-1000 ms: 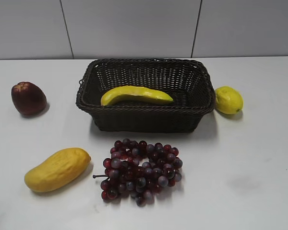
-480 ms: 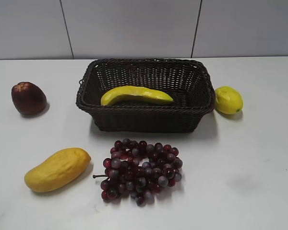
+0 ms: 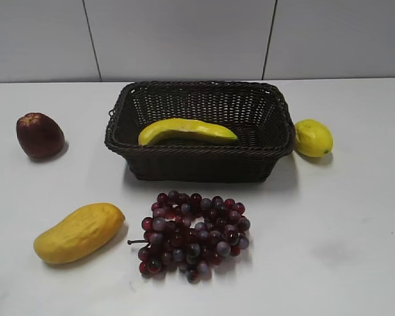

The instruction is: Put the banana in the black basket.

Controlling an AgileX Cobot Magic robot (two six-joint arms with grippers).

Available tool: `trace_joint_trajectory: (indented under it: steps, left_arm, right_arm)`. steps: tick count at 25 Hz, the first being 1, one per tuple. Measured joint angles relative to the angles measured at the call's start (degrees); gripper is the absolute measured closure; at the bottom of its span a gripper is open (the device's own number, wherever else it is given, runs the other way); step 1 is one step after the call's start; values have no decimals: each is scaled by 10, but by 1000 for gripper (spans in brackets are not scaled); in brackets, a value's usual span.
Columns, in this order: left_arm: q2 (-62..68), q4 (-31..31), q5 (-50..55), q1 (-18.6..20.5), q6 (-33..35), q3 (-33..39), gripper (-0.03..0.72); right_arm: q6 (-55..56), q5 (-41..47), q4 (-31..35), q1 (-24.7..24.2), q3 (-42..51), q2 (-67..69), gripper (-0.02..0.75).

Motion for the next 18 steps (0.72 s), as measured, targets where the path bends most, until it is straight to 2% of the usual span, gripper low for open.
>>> trace_joint_trajectory:
  steps: [18]
  left_arm:
    - [0, -5, -1, 0, 0, 3, 159]
  right_arm:
    - [0, 0, 0, 0, 0, 0, 220]
